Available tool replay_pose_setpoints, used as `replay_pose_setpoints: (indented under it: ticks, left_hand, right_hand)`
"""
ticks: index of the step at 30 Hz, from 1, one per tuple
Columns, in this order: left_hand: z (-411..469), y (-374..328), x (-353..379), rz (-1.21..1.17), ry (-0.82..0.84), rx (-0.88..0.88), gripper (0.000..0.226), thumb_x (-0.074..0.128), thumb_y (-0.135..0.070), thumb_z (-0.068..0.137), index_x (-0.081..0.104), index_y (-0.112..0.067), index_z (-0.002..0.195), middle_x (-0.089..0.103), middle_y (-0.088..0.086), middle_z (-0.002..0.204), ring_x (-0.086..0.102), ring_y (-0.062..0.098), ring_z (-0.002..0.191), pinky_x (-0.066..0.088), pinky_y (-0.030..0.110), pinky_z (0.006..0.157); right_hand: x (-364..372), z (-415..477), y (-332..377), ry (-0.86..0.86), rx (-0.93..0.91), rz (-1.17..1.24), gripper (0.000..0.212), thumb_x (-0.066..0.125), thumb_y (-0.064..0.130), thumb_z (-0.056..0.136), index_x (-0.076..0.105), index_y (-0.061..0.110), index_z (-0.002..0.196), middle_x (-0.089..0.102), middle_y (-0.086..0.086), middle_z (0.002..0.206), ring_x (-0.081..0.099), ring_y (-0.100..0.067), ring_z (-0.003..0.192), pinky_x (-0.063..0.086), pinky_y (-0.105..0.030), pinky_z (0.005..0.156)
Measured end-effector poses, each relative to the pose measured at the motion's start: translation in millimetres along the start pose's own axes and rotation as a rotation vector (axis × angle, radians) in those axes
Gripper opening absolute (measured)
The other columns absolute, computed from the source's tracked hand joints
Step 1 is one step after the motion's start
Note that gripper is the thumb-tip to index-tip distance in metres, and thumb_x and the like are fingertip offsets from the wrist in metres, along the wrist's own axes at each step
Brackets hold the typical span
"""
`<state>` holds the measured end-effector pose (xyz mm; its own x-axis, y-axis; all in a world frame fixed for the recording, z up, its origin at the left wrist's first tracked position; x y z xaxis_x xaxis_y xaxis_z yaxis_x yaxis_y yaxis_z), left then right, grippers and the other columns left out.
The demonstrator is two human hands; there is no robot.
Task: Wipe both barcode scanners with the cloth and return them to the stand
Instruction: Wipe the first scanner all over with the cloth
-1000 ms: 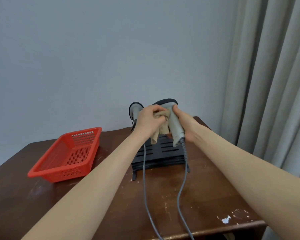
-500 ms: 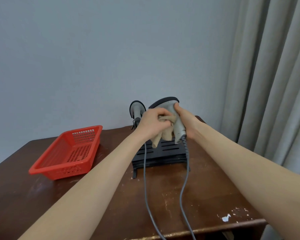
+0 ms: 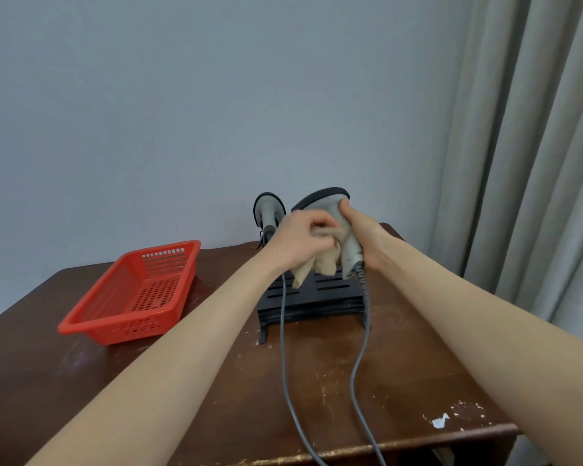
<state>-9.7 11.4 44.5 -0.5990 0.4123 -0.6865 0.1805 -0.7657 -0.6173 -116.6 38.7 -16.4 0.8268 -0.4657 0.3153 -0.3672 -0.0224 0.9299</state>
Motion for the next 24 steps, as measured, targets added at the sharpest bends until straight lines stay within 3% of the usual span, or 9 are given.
replay_pose_setpoints:
  ticks: [2,4,8,9,11,13,15,20,24]
  left_hand:
    - [3.4,1.2,-18.5,-0.067,-0.237,-0.056,0.020,0.062,-0.008,0.080,0.067,-0.020,0.095,0.062,-0.014,0.084,0.056,0.000,0.080,0.041,0.004,0.068]
    - [2.2,-6.6,-18.3,-0.040,-0.288,-0.026,0.019,0.061,-0.008,0.080,0.066,-0.022,0.092,0.060,-0.017,0.082,0.054,-0.004,0.077,0.040,0.003,0.066]
    - [-14.6,-13.8,18.8,-0.028,0.307,0.004,0.027,0.060,-0.001,0.076,0.069,-0.025,0.080,0.065,-0.012,0.075,0.056,-0.002,0.072,0.044,0.013,0.069]
    - [-17.6,-9.2,18.9,-0.051,0.349,-0.023,0.026,0.060,0.000,0.077,0.070,-0.024,0.081,0.065,-0.011,0.076,0.056,-0.003,0.072,0.044,0.012,0.069]
    - [-12.3,6.4,2.0,-0.136,0.156,-0.111,0.022,0.059,-0.001,0.079,0.068,-0.021,0.084,0.064,-0.009,0.080,0.057,0.001,0.077,0.044,0.014,0.068]
    - [-8.5,25.2,-16.8,-0.161,-0.129,-0.222,0.016,0.060,-0.006,0.080,0.065,-0.020,0.087,0.063,-0.007,0.084,0.057,0.007,0.080,0.043,0.017,0.066]
    - [-8.9,39.7,-21.6,-0.154,-0.276,-0.307,0.013,0.062,-0.010,0.081,0.060,-0.019,0.091,0.061,-0.005,0.089,0.057,0.011,0.085,0.044,0.021,0.067]
    - [-11.1,51.3,-2.7,-0.414,-0.366,-0.452,0.011,0.067,-0.012,0.082,0.056,-0.016,0.082,0.060,0.002,0.084,0.059,0.020,0.086,0.050,0.037,0.081]
    - [-12.4,41.2,19.1,-0.674,-0.316,-0.491,0.010,0.063,-0.009,0.088,0.061,-0.013,0.079,0.067,0.007,0.082,0.064,0.024,0.085,0.054,0.042,0.085]
  right_hand:
    - [5.7,-1.7,-1.5,0.016,-0.009,-0.015,0.048,0.043,0.056,0.094,0.066,0.013,0.096,0.067,-0.008,0.078,0.064,-0.021,0.067,0.052,-0.031,0.061]
    - [6.4,-1.3,-1.0,0.018,-0.017,-0.012,0.049,0.044,0.057,0.094,0.066,0.013,0.097,0.067,-0.008,0.081,0.064,-0.021,0.069,0.052,-0.032,0.063]
    - [-1.7,-2.7,4.0,-0.031,-0.012,-0.009,0.055,0.047,0.058,0.091,0.064,0.008,0.104,0.071,-0.008,0.081,0.069,-0.020,0.069,0.055,-0.029,0.060]
    - [-2.6,-4.2,3.7,-0.034,-0.005,0.021,0.054,0.050,0.057,0.090,0.063,0.007,0.108,0.069,-0.008,0.084,0.067,-0.020,0.071,0.055,-0.029,0.062]
    - [-1.5,-8.0,3.3,-0.012,0.007,0.071,0.047,0.057,0.050,0.089,0.061,0.006,0.106,0.062,-0.009,0.083,0.061,-0.021,0.068,0.054,-0.029,0.060]
    - [-3.1,-9.5,4.4,-0.011,-0.002,0.065,0.036,0.059,0.041,0.091,0.058,0.005,0.092,0.054,-0.007,0.075,0.051,-0.018,0.057,0.048,-0.025,0.047]
    - [-4.6,-9.9,5.3,-0.009,-0.012,0.086,0.033,0.057,0.039,0.092,0.059,0.006,0.086,0.054,-0.005,0.072,0.049,-0.017,0.056,0.045,-0.024,0.046]
    - [5.4,-16.2,6.8,0.035,-0.055,0.178,0.029,0.054,0.037,0.094,0.064,0.010,0.091,0.065,-0.007,0.079,0.061,-0.019,0.069,0.051,-0.032,0.067]
    - [14.4,-20.2,1.7,0.082,-0.028,0.195,0.031,0.055,0.037,0.093,0.065,0.008,0.090,0.071,-0.008,0.067,0.069,-0.020,0.057,0.057,-0.030,0.053]
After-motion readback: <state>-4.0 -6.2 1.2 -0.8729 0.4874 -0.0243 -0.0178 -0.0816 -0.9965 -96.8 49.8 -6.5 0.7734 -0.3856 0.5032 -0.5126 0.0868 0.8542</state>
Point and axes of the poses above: each hand's wrist, its own z-axis towards the middle knuckle, its own x-axis out of the palm, y = z × x, the point moved 7 cm from there along z, towards the middle knuckle
